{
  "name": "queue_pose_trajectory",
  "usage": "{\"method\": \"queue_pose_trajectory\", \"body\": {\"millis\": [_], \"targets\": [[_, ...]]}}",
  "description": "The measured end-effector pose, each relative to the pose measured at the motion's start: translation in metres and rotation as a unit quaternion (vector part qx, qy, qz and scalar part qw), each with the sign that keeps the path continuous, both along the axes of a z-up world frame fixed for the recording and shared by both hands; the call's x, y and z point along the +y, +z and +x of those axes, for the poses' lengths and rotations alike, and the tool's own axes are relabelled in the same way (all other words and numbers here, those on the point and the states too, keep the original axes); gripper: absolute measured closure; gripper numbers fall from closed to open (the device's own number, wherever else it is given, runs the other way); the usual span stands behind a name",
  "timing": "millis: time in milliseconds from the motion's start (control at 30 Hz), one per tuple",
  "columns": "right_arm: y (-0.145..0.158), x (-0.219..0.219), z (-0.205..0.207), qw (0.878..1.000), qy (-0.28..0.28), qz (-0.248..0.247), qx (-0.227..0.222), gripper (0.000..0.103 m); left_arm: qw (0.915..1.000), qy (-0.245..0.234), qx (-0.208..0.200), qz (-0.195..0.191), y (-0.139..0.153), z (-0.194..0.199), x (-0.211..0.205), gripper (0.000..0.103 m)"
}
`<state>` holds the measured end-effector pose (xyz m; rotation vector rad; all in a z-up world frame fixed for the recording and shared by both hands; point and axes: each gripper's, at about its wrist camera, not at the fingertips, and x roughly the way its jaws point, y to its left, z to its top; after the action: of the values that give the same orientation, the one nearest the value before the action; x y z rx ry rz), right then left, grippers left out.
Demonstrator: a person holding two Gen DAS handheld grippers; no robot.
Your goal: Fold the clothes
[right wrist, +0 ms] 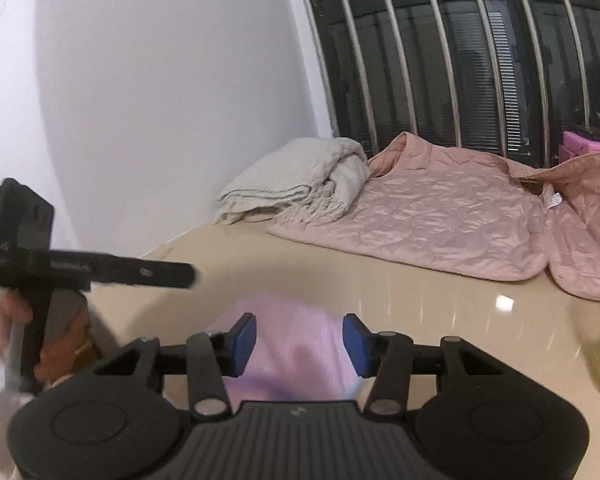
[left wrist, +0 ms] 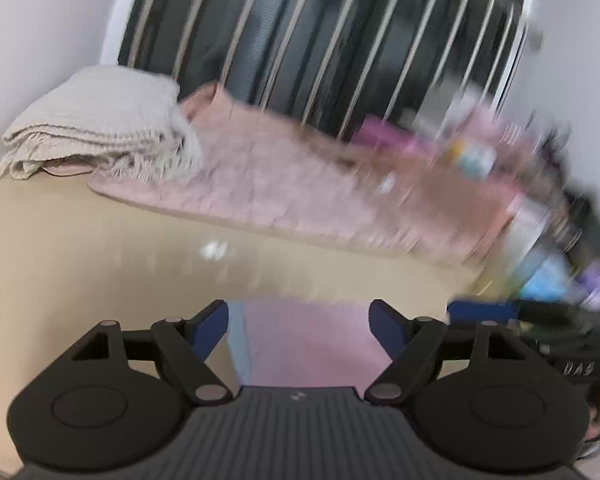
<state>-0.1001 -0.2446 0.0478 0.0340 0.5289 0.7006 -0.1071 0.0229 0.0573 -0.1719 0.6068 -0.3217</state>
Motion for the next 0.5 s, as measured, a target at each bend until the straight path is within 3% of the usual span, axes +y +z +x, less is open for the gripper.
{"method": "queue_pose_trajectory", "body": {"millis": [100, 200, 267, 400, 500], "targets": [[-0.022, 0.024, 0.003, 0.999, -0.011, -0.049, 0.011, 0.065, 0.9980, -0.005, 0.031, 0.055, -0.020, 0.003, -0.017, 0.028], [-0.042, 0.031, -0.020, 0.996, 0.016, -0.093, 0.002, 0.064, 0.9973, 0.006, 0.048, 0.054, -0.034, -0.013, -0.005, 0.027], [-0.042, 0.025, -0.031, 0.996, -0.001, -0.086, -0.014, 0.055, 0.9982, 0.017, 0.043, 0.038, -0.033, -0.020, 0.001, 0.027], [-0.036, 0.023, -0.029, 0.999, -0.039, -0.016, -0.030, 0.035, 0.9983, 0.042, 0.025, 0.033, -0.033, -0.019, -0.004, 0.024], [-0.049, 0.032, -0.017, 0.996, -0.075, -0.042, -0.022, 0.035, 0.9964, 0.062, 0.031, 0.048, -0.038, -0.015, -0.011, 0.021]]}}
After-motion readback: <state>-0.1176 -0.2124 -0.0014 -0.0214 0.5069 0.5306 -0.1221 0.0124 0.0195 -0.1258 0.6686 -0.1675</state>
